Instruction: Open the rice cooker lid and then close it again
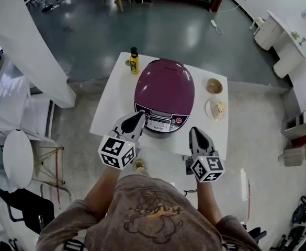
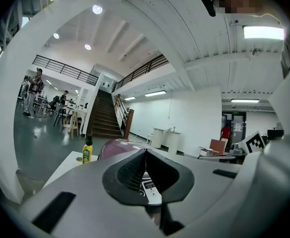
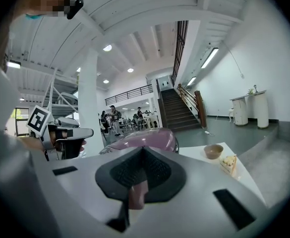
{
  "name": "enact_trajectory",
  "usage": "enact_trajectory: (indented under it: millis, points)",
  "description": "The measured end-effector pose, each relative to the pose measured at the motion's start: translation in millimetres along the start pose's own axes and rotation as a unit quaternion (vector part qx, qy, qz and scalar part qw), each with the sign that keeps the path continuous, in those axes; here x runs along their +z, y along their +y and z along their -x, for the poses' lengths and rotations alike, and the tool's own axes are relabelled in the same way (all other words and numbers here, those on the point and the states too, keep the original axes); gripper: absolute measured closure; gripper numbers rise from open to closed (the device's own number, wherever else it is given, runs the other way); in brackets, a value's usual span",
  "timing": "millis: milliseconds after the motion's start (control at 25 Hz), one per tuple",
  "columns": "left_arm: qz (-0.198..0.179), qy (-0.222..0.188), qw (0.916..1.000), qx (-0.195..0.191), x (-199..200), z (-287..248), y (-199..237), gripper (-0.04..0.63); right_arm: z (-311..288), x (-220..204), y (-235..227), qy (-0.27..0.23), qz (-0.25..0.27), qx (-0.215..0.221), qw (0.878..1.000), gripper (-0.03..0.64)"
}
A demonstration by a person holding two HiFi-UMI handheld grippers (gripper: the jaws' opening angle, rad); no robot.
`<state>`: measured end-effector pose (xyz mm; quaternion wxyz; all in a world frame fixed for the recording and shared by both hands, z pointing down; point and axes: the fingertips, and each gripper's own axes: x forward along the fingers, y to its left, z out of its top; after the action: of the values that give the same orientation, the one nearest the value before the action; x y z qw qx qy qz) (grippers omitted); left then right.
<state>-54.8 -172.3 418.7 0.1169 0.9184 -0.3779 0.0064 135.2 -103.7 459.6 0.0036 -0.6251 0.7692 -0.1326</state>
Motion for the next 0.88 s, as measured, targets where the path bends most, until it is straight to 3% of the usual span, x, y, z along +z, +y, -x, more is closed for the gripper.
enact_trajectory:
  millis: [400,680,880]
  points:
    - [-0.006,0.01,0.9988,-0.047,3.6,-44.7,21.6,0.572,-42.6,17.2,-21.6,-0.022,0.002,-0.033,0.999,0.615]
    - [-0.002,0.013,0.999,-0.043,8.8,-53.6,19.5,0.572,-54.6,32.4,-33.2,-0.02,0.014,-0.017,1.0,0.615]
    - [0.007,0.023,0.9993,-0.027,8.6,-57.3,17.2,0.572,-69.2,43.1,-32.9,-0.014,0.019,0.023,0.999,0.615]
